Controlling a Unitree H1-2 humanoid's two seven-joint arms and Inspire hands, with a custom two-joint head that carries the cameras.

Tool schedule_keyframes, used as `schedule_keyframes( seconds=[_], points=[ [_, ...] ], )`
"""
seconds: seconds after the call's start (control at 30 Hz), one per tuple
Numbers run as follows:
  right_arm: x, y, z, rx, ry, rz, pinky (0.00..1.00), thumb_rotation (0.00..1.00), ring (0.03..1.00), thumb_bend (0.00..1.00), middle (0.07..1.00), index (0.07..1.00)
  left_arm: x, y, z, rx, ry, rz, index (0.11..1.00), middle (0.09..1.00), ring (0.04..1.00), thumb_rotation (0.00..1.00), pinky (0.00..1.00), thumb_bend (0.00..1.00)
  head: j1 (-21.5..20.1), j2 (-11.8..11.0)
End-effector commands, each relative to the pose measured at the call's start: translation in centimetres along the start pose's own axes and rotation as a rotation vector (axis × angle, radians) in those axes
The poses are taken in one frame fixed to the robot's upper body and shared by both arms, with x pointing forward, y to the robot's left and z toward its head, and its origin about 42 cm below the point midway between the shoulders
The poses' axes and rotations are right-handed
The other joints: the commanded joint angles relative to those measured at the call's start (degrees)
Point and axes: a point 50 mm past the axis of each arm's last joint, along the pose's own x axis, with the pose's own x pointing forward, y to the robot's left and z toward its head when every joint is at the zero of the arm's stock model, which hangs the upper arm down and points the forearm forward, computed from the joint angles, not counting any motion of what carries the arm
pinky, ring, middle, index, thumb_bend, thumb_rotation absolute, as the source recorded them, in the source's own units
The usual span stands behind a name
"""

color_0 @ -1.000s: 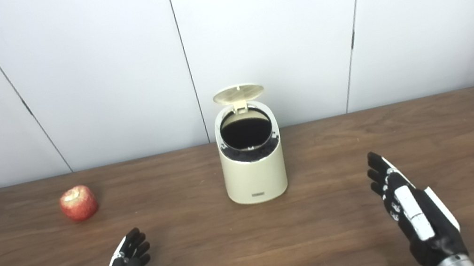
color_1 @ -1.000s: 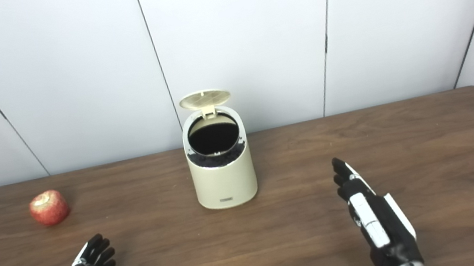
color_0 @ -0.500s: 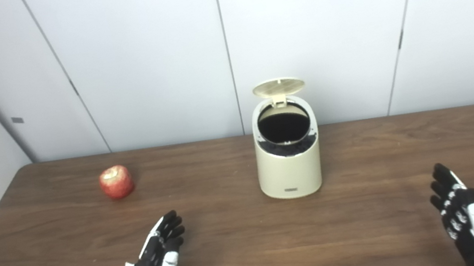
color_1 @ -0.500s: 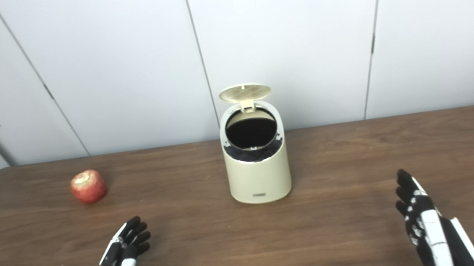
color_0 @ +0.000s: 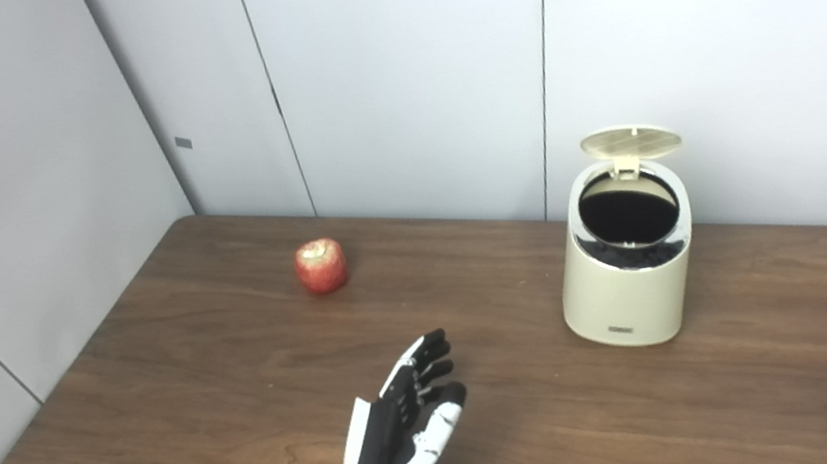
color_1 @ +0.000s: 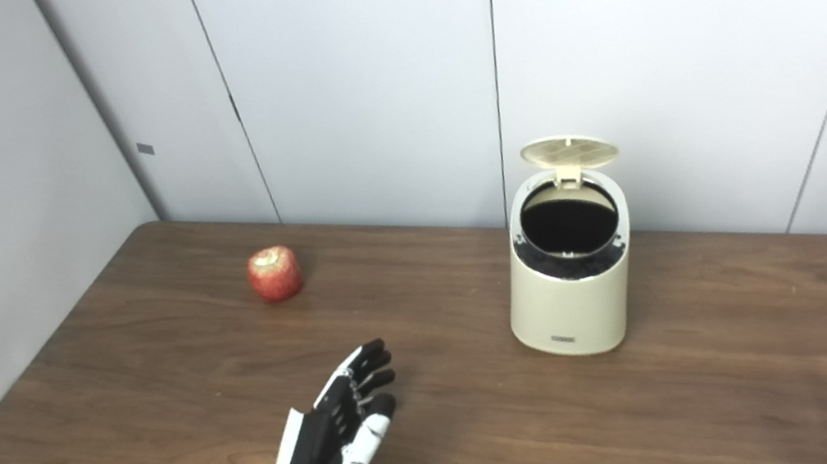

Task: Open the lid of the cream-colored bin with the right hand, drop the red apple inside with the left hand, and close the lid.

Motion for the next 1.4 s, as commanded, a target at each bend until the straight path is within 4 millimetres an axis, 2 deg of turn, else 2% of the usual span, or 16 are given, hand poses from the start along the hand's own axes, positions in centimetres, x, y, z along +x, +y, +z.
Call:
schedule_keyframes(
  seconds=[0.0,0.07,0.1,0.17,0.3,0.43,0.53,0.67,0.7,0.73,0.83,1.07,1.27,1.37],
  points=[
    [0.6,0.0,1.5,0.001,-0.069,0.059,0.96,0.89,0.975,0.57,0.977,0.954,-1.5,0.5,1.3,0.009,0.005,0.088,0.911,0.876,0.843,0.51,0.75,0.58,0.2,0.0],
    [0.4,0.0,1.5,0.016,-0.058,0.047,0.95,0.86,0.967,0.59,0.966,0.939,-1.3,1.8,2.2,0.067,0.013,0.123,0.908,0.872,0.845,0.47,0.78,0.60,0.2,0.0],
    [0.3,0.0,1.5,0.019,-0.051,0.035,0.91,0.80,0.932,0.60,0.934,0.913,-1.1,2.5,2.6,0.089,0.016,0.139,0.906,0.867,0.836,0.43,0.78,0.61,-0.1,0.0],
    [0.2,0.1,1.5,0.025,-0.044,0.017,0.90,0.76,0.912,0.61,0.915,0.903,-0.7,4.1,3.2,0.136,0.012,0.162,0.913,0.869,0.815,0.37,0.74,0.63,-0.2,-0.2],
    [0.1,0.2,1.6,0.026,-0.040,0.010,0.88,0.74,0.900,0.64,0.902,0.889,0.7,6.9,4.5,0.256,0.021,0.210,0.907,0.857,0.763,0.33,0.67,0.73,-0.5,-0.2],
    [0.2,0.1,1.8,0.035,-0.039,0.018,0.88,0.72,0.900,0.67,0.898,0.886,2.3,9.2,5.8,0.330,0.022,0.261,0.894,0.799,0.723,0.26,0.63,0.77,-1.1,-0.1],
    [0.2,0.0,1.9,0.044,-0.032,0.020,0.87,0.70,0.900,0.68,0.894,0.876,3.7,10.9,6.8,0.402,0.037,0.282,0.898,0.847,0.793,0.26,0.69,0.82,-1.3,-0.2],
    [0.3,-0.3,2.0,0.045,-0.026,0.026,0.86,0.71,0.900,0.70,0.894,0.876,6.1,12.9,8.2,0.559,0.068,0.283,0.913,0.869,0.788,0.27,0.70,0.86,-1.7,-0.1],
    [0.3,-0.3,2.1,0.042,-0.030,0.042,0.86,0.70,0.898,0.70,0.891,0.871,6.8,13.3,8.4,0.592,0.074,0.280,0.910,0.866,0.779,0.28,0.67,0.86,-1.7,-0.1],
    [0.4,-0.3,2.1,0.038,-0.032,0.057,0.88,0.74,0.923,0.68,0.907,0.881,7.5,13.6,8.6,0.616,0.077,0.278,0.909,0.870,0.775,0.29,0.63,0.86,-1.7,-0.1],
    [0.7,-0.4,2.1,0.037,-0.033,0.079,0.91,0.80,0.948,0.67,0.920,0.885,9.5,14.5,8.9,0.693,0.079,0.262,0.916,0.881,0.759,0.30,0.61,0.86,-1.7,0.0],
    [1.1,-0.2,2.2,0.013,-0.051,0.094,0.94,0.83,0.961,0.67,0.936,0.908,13.6,15.3,8.4,0.735,0.089,0.208,0.910,0.878,0.794,0.25,0.66,0.86,-2.2,0.2],
    [1.1,0.3,2.5,0.001,-0.059,0.097,0.92,0.85,0.956,0.64,0.946,0.925,17.7,16.2,7.5,0.752,0.169,0.170,0.933,0.914,0.879,0.29,0.77,0.90,-2.8,0.0],
    [0.9,0.3,2.6,0.002,-0.056,0.091,0.91,0.85,0.964,0.63,0.958,0.935,19.4,16.6,6.9,0.762,0.220,0.144,0.941,0.925,0.889,0.30,0.77,0.92,-3.3,-0.1]
  ],
)
